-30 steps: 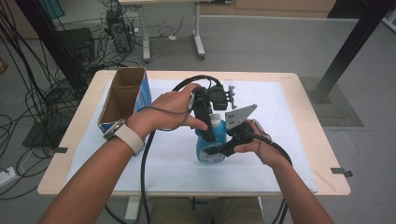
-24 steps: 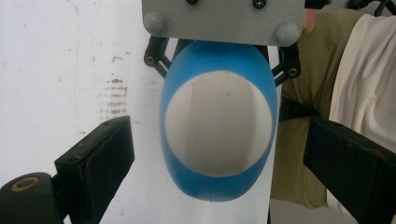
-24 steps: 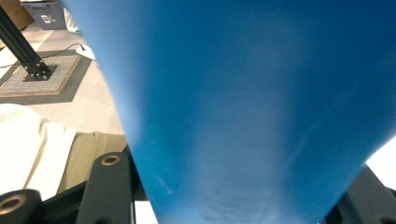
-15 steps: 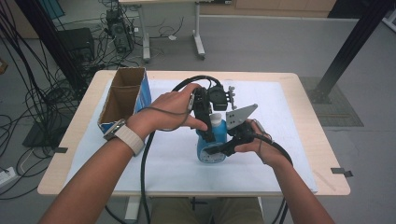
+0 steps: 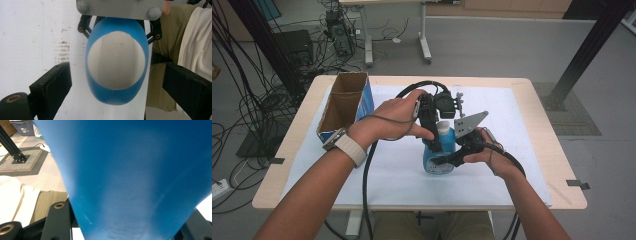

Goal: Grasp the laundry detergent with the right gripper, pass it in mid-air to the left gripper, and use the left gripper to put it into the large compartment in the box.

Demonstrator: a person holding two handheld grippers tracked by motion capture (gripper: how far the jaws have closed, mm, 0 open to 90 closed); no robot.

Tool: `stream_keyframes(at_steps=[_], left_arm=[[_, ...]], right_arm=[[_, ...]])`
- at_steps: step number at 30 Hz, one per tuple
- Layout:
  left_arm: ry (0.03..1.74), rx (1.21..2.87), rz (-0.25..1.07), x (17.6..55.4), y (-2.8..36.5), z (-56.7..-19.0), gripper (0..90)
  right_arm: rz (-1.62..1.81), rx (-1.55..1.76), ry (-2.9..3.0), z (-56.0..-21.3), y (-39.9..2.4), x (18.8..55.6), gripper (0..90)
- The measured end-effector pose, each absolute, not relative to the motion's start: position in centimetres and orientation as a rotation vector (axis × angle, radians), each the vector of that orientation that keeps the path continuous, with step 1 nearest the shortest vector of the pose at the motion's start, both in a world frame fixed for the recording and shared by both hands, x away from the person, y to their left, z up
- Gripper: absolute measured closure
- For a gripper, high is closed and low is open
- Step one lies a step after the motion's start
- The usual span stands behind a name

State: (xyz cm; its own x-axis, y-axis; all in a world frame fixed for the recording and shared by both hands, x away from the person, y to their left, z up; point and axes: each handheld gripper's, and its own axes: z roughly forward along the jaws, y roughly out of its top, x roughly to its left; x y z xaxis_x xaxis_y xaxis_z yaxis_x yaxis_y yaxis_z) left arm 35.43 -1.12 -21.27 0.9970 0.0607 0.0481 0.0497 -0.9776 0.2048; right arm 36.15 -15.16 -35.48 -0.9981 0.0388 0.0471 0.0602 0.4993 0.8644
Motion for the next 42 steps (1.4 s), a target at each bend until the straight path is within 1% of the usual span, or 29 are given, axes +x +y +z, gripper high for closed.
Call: stream_keyframes(at_steps=[42], left_arm=[[0.091,2.938,0.086,35.4,-1.01,-21.3,9.5]], right_arm=[[-1.565,-0.1,-2.699,-35.58,-15.37,36.09,43.0]])
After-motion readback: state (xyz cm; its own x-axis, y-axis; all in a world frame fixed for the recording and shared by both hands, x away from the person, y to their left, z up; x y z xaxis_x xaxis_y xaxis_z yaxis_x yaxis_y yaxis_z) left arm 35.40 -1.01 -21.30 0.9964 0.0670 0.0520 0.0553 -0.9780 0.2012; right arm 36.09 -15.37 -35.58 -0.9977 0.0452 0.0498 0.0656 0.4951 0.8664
